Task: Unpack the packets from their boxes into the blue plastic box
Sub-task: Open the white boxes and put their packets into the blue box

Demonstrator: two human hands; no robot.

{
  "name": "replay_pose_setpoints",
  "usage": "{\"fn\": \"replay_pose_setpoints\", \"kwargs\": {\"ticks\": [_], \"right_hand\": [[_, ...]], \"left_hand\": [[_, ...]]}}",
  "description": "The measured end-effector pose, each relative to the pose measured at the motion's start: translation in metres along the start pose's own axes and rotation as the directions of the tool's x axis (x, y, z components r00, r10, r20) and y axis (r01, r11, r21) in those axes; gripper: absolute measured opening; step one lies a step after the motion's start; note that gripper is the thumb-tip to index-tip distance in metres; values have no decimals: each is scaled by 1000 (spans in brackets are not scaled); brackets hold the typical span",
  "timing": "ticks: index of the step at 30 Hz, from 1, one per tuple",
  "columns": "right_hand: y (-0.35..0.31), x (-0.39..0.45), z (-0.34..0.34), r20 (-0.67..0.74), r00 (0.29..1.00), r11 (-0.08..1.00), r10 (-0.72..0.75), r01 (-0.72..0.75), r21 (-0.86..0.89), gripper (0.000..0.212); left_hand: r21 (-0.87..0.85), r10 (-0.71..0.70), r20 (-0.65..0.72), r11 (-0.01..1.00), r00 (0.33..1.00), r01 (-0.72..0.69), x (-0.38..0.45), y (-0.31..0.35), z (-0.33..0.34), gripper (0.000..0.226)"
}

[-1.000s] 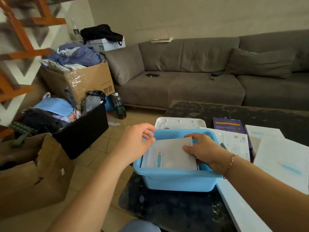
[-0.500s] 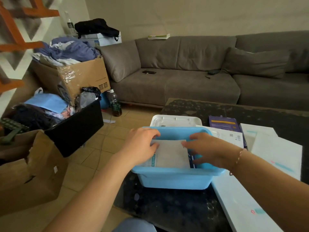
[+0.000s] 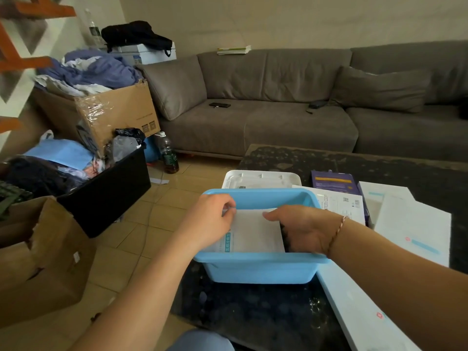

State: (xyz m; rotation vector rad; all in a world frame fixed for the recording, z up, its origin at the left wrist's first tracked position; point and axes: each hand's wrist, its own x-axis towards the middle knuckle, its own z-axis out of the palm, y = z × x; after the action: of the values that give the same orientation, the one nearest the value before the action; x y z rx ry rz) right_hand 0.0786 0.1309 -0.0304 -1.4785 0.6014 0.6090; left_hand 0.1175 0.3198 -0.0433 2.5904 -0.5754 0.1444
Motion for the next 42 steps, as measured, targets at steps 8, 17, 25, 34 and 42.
{"fn": "replay_pose_setpoints", "kwargs": {"ticks": [8,17,25,34,42], "right_hand": [[-1,-1,2,-28,1000,998,-1,-1,-64,19],[0,10,-10,-88,996,996,11,-3,92,35],[5,21,-6,-105,994,998,-44,47,34,38],[0,15,-6,-83,996,996,-34,41,75,40],[4,-81,-36,-29,904,904,-427,428,26,49]], "left_hand": [[52,14,-1,999,1000,-14,-3,-1,1,18],[59,-14,-8,998,1000,15,-3,-1,3,19],[66,-5,-24,998,1000,7,-2,-1,3,21],[29,7,-49,1000,999,-5,-2,2,2,22],[131,403,-623,899,670,-418,-40,44,5,16]]}}
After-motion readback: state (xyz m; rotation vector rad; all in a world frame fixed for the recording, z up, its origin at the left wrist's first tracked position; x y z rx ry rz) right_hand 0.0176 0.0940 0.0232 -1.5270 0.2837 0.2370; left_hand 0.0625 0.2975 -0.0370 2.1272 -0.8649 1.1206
